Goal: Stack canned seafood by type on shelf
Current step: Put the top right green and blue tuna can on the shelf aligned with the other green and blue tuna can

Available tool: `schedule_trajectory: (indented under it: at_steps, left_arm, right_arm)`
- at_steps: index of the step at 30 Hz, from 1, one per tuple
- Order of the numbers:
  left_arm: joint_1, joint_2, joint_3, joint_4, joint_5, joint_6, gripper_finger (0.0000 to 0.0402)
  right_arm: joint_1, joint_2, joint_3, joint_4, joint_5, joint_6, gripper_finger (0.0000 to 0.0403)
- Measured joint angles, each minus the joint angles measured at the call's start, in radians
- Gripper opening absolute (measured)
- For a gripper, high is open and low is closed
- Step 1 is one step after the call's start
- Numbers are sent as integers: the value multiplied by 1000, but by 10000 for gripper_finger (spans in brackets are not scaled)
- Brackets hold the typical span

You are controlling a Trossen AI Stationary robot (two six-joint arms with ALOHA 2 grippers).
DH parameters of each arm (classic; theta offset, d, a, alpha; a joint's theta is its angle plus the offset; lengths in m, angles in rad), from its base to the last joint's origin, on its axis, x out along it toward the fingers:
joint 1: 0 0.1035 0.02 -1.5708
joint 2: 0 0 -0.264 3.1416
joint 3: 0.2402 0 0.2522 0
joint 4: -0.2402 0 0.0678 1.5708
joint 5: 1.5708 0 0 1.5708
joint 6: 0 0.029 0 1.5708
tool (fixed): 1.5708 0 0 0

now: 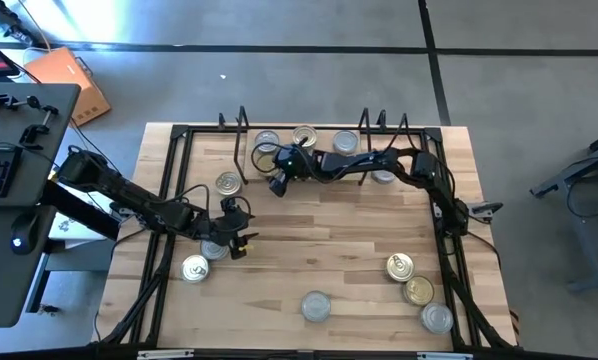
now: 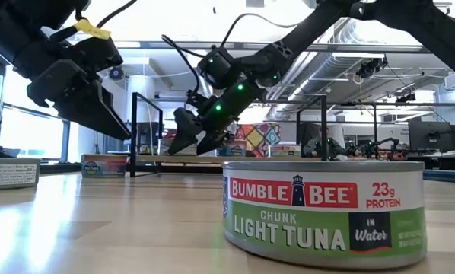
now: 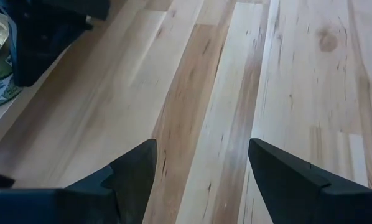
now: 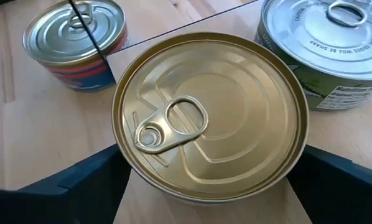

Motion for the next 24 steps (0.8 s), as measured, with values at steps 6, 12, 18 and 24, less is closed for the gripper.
schedule_trajectory:
  at_steps: [6,12,18,24]
  left_arm:
    - [5,0,0,11,-18,-20,246]
    - [57,0,14,19,-70,-71,238]
    - [87,0,52,-9,-69,-37,220]
    - [107,0,66,-51,-69,-20,209]
  right_arm:
    - [-4,0,0,-11,-22,-52,397]
    - [-4,1,47,-93,-27,-58,398]
    - [-3,4,171,-272,-36,-107,399]
    - [-7,4,213,-301,-39,-122,399]
